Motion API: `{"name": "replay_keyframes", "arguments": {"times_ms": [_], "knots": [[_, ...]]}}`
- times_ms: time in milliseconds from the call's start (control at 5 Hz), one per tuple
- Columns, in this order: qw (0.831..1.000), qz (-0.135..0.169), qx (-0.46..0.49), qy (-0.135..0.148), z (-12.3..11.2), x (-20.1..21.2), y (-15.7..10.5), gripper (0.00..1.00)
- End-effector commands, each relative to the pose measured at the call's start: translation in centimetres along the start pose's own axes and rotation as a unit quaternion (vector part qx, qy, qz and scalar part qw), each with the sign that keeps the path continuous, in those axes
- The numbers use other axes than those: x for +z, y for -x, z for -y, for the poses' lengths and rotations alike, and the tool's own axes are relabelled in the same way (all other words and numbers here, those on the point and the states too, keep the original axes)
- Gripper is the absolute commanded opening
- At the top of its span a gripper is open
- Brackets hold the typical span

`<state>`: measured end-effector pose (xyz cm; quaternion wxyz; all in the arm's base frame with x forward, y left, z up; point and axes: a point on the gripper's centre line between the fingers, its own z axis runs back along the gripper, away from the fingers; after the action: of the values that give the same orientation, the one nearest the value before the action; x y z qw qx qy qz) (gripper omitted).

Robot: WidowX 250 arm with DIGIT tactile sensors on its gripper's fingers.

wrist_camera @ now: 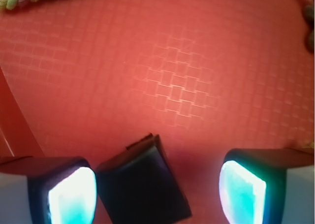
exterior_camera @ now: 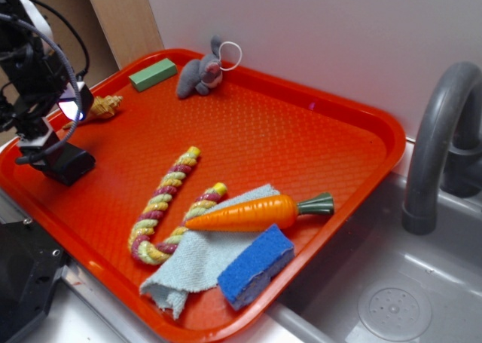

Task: Grab the black box.

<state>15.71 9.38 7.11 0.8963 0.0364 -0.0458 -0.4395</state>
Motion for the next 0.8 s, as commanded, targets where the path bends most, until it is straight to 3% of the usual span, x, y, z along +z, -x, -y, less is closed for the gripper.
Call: {"name": "replay_keyframes", "arguments": {"times_ms": [0,400,600], "knots": [[0.998,-0.021,-0.055,-0.034,-1.2,-0.3,2.3,1.00],[0.993,-0.062,-0.099,-0.017,1.6,-0.6,3.5,1.00],[0.994,-0.056,-0.082,-0.037,0.9,-2.2,3.0,1.00]]}}
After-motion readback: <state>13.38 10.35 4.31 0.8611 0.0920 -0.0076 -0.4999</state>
